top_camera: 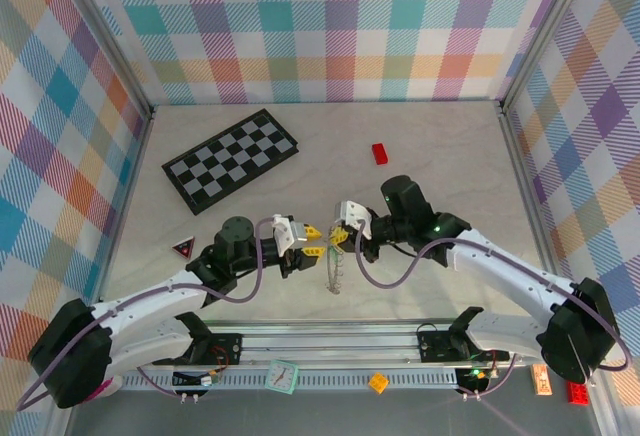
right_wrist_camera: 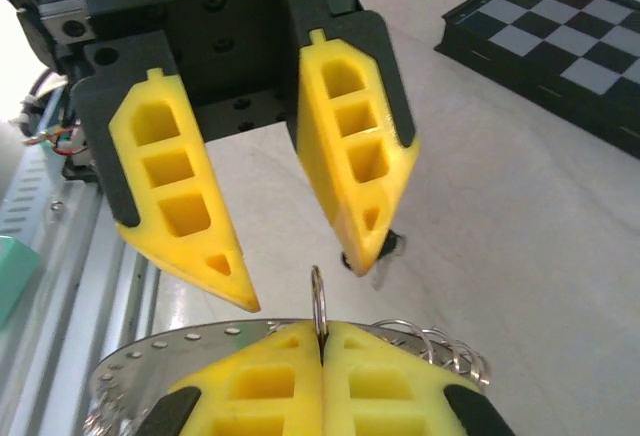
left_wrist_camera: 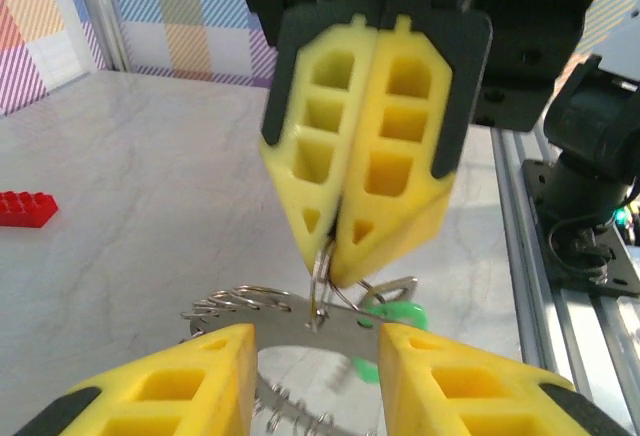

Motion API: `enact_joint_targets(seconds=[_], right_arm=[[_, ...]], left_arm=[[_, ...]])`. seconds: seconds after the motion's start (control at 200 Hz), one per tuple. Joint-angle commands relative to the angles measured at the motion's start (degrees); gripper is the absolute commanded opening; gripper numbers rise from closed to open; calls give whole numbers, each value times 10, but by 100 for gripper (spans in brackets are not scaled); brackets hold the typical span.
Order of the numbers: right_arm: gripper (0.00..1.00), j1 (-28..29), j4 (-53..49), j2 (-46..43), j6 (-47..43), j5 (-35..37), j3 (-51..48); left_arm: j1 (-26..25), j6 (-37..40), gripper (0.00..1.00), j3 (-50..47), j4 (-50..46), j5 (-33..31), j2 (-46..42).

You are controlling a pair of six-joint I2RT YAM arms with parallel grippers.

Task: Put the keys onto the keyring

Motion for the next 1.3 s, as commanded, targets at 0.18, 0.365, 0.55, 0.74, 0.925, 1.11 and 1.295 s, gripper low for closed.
enact_joint_targets(seconds=[0.18,0.365,0.55,0.74,0.925,1.11,1.295], right_arm=[[0,42,-183,50,-121,84,118],[0,56,-220,73,-151,96,158],[0,69,-219,88,-148,77,174],[27,31,-125,42,-77,24,112],[40,-30,-30,9,3,-60,38],[40,-29,-18,17,17,-93,21],[38,-28,-3,41,36,-122,24]], left_arm=[[-4,72,31,62,-133,-6,-5],[-4,76,24,76,-134,9,15],[-4,80,8,86,-130,24,35],[-4,77,0,72,-114,32,24],[-4,45,0,33,-46,40,10],[-4,10,0,0,21,42,6],[-4,-7,0,-13,53,40,6]])
